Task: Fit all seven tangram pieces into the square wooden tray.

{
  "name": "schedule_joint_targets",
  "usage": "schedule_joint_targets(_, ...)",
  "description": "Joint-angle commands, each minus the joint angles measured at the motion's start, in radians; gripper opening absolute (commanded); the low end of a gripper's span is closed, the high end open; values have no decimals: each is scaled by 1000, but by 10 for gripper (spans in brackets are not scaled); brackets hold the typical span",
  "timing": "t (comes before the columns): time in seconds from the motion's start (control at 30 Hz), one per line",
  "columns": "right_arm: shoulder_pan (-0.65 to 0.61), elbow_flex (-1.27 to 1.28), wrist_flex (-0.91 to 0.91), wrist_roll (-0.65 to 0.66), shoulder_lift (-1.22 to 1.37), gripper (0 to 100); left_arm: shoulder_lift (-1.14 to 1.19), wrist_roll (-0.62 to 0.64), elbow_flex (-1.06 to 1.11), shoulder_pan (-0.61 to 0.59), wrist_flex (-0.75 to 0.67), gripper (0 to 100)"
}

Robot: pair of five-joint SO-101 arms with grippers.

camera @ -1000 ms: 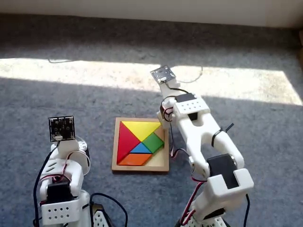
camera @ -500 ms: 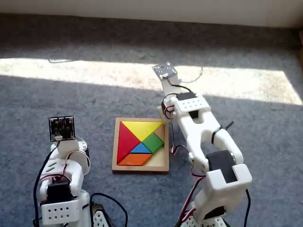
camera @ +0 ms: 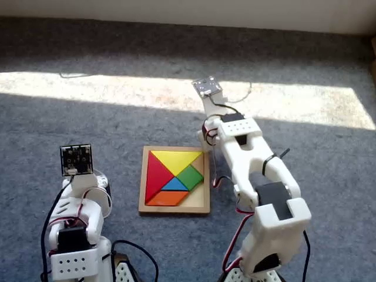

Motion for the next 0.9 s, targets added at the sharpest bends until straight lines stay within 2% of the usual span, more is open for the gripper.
schedule_joint_targets(0.0,-13,-30,-1,9,22,205,-42,-5,19,-7,-21,6)
schedule_joint_targets(0.3,-16,-30,-1,9,33,203,-41,-5,19,-7,-21,6)
schedule_joint_targets(0.57,-10,-113,5,9,154,200,-41,-5,19,-8,-21,6)
schedule_joint_targets(0.77,-10,-122,7,34,114,87,-41,-5,19,-8,-21,6)
schedule_joint_targets(0.87,-10,-114,15,81,59,80,-41,-5,19,-8,-21,6)
